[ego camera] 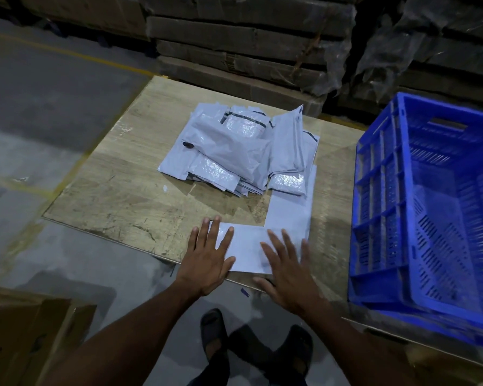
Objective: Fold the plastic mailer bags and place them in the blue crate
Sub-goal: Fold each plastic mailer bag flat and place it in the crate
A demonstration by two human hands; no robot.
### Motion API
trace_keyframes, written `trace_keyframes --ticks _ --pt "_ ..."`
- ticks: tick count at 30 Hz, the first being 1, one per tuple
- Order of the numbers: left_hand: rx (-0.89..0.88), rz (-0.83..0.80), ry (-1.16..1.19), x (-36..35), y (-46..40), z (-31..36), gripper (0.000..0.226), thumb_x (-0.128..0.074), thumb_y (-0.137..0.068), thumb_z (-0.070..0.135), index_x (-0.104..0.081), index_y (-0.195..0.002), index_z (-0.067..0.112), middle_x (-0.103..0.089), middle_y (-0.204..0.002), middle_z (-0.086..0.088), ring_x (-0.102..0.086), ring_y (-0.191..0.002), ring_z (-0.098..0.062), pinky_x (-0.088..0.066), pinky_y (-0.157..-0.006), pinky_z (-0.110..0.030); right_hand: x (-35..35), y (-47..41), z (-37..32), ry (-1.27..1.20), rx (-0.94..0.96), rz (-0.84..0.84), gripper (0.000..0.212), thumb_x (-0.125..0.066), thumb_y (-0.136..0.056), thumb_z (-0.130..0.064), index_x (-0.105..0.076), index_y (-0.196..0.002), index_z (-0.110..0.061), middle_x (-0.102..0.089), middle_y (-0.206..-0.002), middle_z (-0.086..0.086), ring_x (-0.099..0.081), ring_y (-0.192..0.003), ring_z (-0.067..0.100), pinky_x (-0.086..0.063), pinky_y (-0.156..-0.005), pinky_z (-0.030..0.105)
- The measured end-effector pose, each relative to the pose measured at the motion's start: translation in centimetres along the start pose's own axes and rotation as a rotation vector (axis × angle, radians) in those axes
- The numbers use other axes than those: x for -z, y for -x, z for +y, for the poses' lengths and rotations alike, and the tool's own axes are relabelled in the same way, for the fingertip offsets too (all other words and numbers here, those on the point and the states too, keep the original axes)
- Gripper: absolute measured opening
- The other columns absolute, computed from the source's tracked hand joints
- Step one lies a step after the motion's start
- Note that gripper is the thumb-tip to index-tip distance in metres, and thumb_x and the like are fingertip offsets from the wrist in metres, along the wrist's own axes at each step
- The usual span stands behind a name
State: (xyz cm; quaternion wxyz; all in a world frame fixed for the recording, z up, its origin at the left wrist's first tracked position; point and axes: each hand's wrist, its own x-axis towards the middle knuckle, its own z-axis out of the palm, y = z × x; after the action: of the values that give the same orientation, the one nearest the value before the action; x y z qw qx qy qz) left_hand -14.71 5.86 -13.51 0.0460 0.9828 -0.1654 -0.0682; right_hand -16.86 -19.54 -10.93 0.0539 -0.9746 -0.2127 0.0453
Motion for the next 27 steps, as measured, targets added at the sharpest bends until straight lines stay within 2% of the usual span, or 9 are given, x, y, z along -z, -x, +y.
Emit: trace_keyframes --ticks 3,6,9,14,16,18,21,24,27 --pt "-0.038 -0.039 0.004 0.1 -0.5 -0.6 0.073 -0.017 -0.105 0.061 -0.013 -0.166 0.021 0.004 -0.172 -0.019 0.004 -0.158 -0.041 -0.017 -0.122 -0.065 -0.4 -0.6 -1.1 -0.029 0.144 0.086 0.043 -0.041 -0.102 -0.05 -0.065 -0.125 -0.023 -0.038 -0.159 0.006 -0.023 -0.152 0.034 -0.015 -0.114 0.071" --pt "-0.037 -0.085 0.024 0.7 -0.7 -0.6 0.082 -0.009 -0.101 0.073 -0.001 -0.166 0.025 0.015 -0.172 -0.015 0.012 -0.157 -0.041 -0.009 -0.123 -0.067 -0.9 -1.0 -1.2 -0.04 0.139 0.125 0.017 -0.065 -0.091 -0.037 -0.069 -0.104 -0.027 -0.045 -0.154 0.006 -0.029 -0.148 0.034 -0.017 -0.114 0.071" --pt "-0.034 -0.071 0.092 1.7 -0.5 -0.4 0.096 -0.021 -0.093 0.084 0.018 -0.163 0.03 0.03 -0.168 -0.008 0.028 -0.154 -0.038 0.011 -0.122 -0.062 -0.5 -1.5 -1.4 -0.025 0.14 0.155 0.016 -0.078 -0.083 -0.03 -0.066 -0.09 -0.023 -0.049 -0.151 0.007 -0.033 -0.146 0.036 -0.02 -0.113 0.072" --pt "-0.114 -0.081 0.12 2.2 -0.4 -1.5 0.101 -0.078 -0.086 0.038 -0.015 -0.163 0.028 -0.003 -0.172 -0.014 -0.018 -0.153 -0.052 -0.036 -0.115 -0.065 1.0 -2.0 -1.7 -0.061 0.209 0.283 0.015 -0.075 -0.085 -0.012 -0.065 -0.097 -0.012 -0.05 -0.149 0.015 -0.04 -0.14 0.046 -0.034 -0.103 0.075" --pt "-0.083 -0.081 0.179 2.4 -0.6 -1.8 0.105 -0.079 -0.086 0.02 -0.01 -0.165 0.033 0.007 -0.172 -0.011 -0.007 -0.155 -0.051 -0.033 -0.118 -0.062 1.8 -1.5 -2.3 -0.023 0.389 0.305 0.028 -0.073 -0.089 -0.014 -0.066 -0.116 -0.016 -0.042 -0.157 0.007 -0.032 -0.145 0.048 -0.026 -0.105 0.078" --pt "-0.088 -0.107 0.193 2.8 -0.9 -1.9 0.094 -0.063 -0.096 0.012 -0.002 -0.163 0.039 0.021 -0.168 -0.005 0.011 -0.157 -0.043 -0.019 -0.126 -0.055 2.3 -1.0 -2.4 0.005 0.585 0.337 0.023 -0.063 -0.1 -0.019 -0.069 -0.121 -0.022 -0.051 -0.151 0.0 -0.03 -0.146 0.047 -0.02 -0.107 0.08" --pt "-0.167 -0.094 0.262 3.5 -1.1 -2.5 0.084 -0.052 -0.102 0.016 0.001 -0.16 0.047 0.01 -0.173 -0.008 0.009 -0.158 -0.038 -0.014 -0.127 -0.055 2.7 -1.5 -2.1 0.133 0.622 0.231 0.022 -0.068 -0.094 -0.018 -0.074 -0.115 -0.024 -0.066 -0.133 -0.003 -0.036 -0.142 0.048 -0.032 -0.104 0.076" --pt "-0.183 -0.044 0.346 3.8 -1.2 -2.7 0.085 -0.046 -0.101 0.026 0.011 -0.155 0.06 -0.002 -0.173 -0.011 -0.008 -0.158 -0.041 -0.024 -0.122 -0.061 3.5 -3.1 -1.3 0.147 0.577 0.157 0.019 -0.062 -0.091 -0.008 -0.073 -0.106 -0.013 -0.072 -0.112 0.008 -0.062 -0.119 0.044 -0.06 -0.072 0.051" --pt "-0.038 0.095 0.529 4.3 -1.1 -1.7 0.09 -0.056 -0.102 0.034 0.012 -0.159 0.05 -0.002 -0.174 -0.008 -0.02 -0.156 -0.035 -0.038 -0.116 -0.057 6.2 -3.8 -1.0 0.133 0.549 0.131 0.009 -0.066 -0.086 -0.004 -0.071 -0.092 -0.01 -0.072 -0.101 0.009 -0.069 -0.108 0.035 -0.051 -0.041 0.034"
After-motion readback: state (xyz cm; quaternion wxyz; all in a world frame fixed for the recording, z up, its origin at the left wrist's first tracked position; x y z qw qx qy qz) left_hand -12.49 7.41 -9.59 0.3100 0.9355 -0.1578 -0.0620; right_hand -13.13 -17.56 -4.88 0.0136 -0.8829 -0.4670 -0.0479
